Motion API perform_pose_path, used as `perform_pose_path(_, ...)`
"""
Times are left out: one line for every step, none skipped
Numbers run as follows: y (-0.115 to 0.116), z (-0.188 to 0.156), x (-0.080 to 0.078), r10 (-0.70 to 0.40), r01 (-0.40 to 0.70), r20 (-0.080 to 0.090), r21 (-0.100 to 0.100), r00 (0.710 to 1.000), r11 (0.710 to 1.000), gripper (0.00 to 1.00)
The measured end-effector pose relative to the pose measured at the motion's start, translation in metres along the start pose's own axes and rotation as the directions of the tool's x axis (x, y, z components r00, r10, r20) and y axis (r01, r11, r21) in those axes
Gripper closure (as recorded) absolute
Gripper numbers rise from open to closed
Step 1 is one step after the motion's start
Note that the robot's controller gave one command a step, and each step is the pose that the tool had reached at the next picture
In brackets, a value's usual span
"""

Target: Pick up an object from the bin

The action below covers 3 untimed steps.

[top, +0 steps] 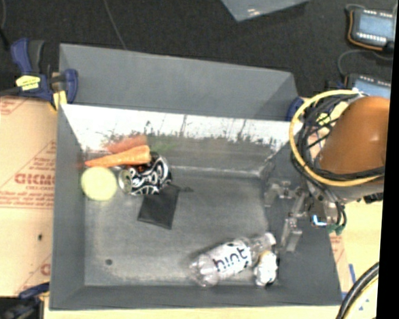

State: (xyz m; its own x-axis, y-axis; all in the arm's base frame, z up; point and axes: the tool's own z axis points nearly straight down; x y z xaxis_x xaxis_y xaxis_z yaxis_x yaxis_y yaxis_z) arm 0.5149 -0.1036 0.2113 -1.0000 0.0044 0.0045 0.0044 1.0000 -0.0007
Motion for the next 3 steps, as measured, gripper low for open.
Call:
perform_pose_path(0.000, -0.005, -0.001, -0.003, 0.003, 0.008, 0.001, 1.000, 1.000, 0.00)
perform_pose_path(0.007, 0.037, 0.004, -0.042, 0.042, 0.014, 0.004, 0.999, 0.999, 0.00)
perform_pose_path(0.051, 0.099, 0.013, -0.041, 0.041, 0.012, 0.003, 0.999, 0.999, 0.00)
